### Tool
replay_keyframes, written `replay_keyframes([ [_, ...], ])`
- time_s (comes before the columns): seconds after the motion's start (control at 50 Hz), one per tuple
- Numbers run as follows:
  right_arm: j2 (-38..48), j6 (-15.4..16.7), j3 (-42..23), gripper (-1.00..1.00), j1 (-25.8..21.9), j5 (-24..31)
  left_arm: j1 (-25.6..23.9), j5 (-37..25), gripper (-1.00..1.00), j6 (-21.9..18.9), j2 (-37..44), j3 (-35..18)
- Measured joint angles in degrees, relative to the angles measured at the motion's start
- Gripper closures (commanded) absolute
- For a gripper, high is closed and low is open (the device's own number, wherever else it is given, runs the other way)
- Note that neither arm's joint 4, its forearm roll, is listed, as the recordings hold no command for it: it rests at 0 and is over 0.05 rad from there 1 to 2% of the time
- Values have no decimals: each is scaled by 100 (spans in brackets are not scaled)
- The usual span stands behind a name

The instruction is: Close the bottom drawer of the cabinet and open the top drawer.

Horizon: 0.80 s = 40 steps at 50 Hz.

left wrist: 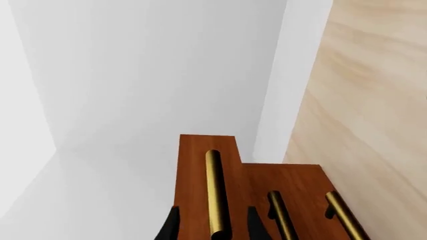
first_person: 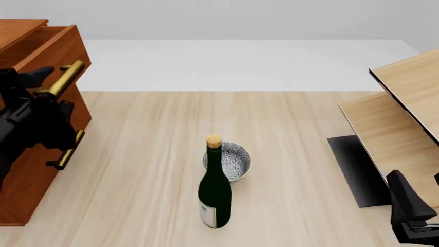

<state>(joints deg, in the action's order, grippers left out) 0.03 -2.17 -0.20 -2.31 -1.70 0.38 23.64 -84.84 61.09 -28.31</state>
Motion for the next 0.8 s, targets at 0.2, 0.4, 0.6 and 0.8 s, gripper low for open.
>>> replay_keyframes([
  [0.2, 0, -10, 0, -100, 9, -7, -130, -79, -100, 2, -47, -84],
  [0.4, 0, -18, 0, -100, 16, -11, -230, -95, -100, 33, 11, -154],
  [0.6, 0, -27, 1, -100, 30, -16, -326, -118, -100, 95, 69, -192],
  [0.8, 0, -33, 1, -100, 41, -19, -433, -170, -100, 154, 90, -236],
])
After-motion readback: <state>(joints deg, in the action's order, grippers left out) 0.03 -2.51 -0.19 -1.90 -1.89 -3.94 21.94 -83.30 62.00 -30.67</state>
